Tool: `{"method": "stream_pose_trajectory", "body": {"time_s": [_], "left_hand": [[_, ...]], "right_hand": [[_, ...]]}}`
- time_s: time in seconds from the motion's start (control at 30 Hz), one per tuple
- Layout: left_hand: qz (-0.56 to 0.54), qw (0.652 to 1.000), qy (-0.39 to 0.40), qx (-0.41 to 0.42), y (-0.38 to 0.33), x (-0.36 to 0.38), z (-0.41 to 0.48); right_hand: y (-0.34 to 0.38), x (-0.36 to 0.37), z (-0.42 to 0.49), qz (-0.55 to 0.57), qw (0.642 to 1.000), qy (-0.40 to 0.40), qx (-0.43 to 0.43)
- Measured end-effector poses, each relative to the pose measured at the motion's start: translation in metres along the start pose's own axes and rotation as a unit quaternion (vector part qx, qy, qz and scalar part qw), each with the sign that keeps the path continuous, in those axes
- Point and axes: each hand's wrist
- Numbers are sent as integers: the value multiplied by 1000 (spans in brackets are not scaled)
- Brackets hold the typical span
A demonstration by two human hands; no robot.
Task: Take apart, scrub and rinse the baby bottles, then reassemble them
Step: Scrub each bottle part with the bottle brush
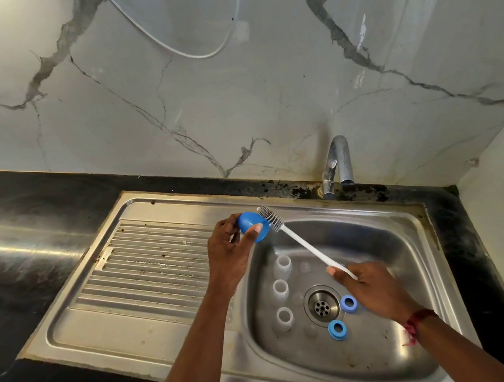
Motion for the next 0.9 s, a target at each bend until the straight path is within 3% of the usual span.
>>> {"method": "stream_pose_trajectory", "body": {"time_s": [0.6, 0.9], "left_hand": [[-13, 999, 34, -7, -1, 21, -6], [-31, 999, -31, -8, 2, 11, 6]], "right_hand": [[3, 17, 8, 30, 998, 18, 53], [-14, 22, -8, 5, 997, 38, 72]]}}
Point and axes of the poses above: each hand's wrist, its own z-axis towards the middle knuckle, its own x-axis out of the palm, y = z × x, and after that the axes turned 4 degrees about x, right-handed
